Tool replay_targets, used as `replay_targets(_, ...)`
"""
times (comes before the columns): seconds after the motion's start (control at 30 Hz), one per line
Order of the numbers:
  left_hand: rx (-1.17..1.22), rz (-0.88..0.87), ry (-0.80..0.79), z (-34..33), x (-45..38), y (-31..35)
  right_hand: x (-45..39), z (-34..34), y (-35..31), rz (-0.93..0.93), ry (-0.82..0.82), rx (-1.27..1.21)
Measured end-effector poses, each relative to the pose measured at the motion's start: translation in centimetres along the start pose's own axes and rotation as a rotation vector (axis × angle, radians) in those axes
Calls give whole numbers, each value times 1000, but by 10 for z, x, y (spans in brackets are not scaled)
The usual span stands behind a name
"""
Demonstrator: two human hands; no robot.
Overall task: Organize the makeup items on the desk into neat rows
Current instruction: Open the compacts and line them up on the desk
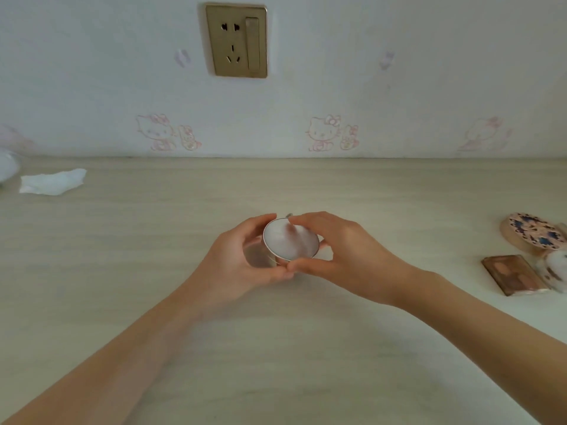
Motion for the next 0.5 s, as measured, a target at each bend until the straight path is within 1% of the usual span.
replay_targets(0.13, -4, -51, -7, -10, 21, 8, 25, -3, -8, 31, 34, 77)
replay_targets(0.33, 80, -110, 41, -21, 61, 20, 68, -3, -39, 96, 30, 213)
replay_targets(0.5, 117, -113, 72, -26, 78, 18, 84, -4, -57, 109, 15, 208)
Point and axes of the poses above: each hand's wrist, its own x-axis away from the middle knuckle, its own z-axis out of the back of the hand, y = z × x, the point moved 4 cm from there along -x, towards the middle knuckle, and after that the axes turned 1 degree about -x, right-handed, at the moved point
